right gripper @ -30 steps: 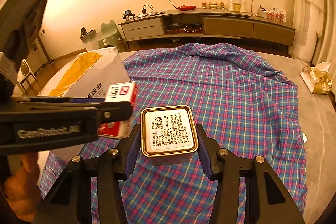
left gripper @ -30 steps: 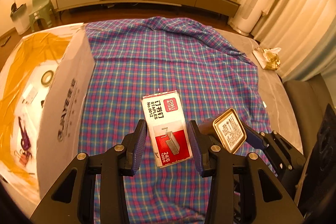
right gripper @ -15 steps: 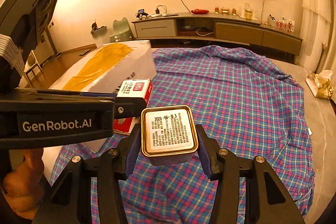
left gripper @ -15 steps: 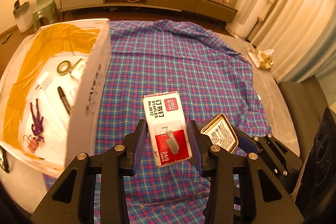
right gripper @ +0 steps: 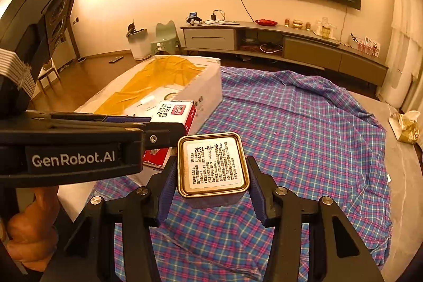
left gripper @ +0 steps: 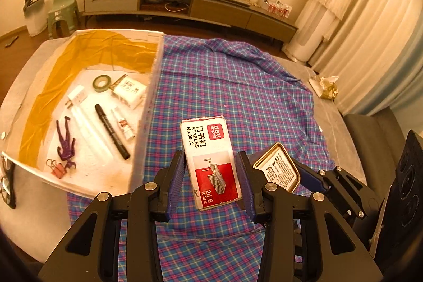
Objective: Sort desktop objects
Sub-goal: 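Carry the staples box and gold tin over the white box with both tools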
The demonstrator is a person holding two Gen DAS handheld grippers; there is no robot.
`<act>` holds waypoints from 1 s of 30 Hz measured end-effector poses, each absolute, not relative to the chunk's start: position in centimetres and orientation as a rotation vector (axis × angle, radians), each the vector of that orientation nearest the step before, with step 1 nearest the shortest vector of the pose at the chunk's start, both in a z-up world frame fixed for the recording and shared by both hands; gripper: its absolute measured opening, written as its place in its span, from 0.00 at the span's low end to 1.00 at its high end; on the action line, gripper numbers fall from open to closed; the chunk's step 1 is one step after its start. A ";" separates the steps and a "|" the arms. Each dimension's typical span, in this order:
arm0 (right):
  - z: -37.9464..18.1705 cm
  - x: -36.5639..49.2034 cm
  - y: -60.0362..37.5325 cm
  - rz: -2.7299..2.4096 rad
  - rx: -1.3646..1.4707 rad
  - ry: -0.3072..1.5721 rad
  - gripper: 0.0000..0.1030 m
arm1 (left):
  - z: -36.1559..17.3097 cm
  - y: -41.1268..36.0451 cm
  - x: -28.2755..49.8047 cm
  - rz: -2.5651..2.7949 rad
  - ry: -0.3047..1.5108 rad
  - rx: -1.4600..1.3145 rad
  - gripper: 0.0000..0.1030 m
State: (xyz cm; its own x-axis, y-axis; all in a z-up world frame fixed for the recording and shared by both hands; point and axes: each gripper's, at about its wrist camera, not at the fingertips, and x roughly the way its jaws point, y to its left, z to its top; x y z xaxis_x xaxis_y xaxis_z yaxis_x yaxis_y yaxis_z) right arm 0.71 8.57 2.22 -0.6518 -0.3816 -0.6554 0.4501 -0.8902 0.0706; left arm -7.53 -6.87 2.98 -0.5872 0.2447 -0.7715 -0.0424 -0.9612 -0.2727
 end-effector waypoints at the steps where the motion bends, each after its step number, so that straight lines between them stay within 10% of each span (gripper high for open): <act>1: 2.4 0.8 8.2 -2.494 0.957 0.139 0.50 | 3.1 -7.2 -7.4 2.643 -0.345 -1.331 0.40; 30: 6.5 0.4 -2.3 -2.326 0.908 0.193 0.50 | 3.8 -22.8 -6.7 2.722 -0.709 -1.241 0.40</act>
State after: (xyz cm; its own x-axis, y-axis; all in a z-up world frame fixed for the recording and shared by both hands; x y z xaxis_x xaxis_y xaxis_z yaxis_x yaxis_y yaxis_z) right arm 0.36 -2.31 6.51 -0.5667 -0.5022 -0.6532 0.6031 -0.7930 0.0864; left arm -6.72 -22.80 3.83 -0.6720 0.2456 -0.6986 0.1266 -0.8914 -0.4351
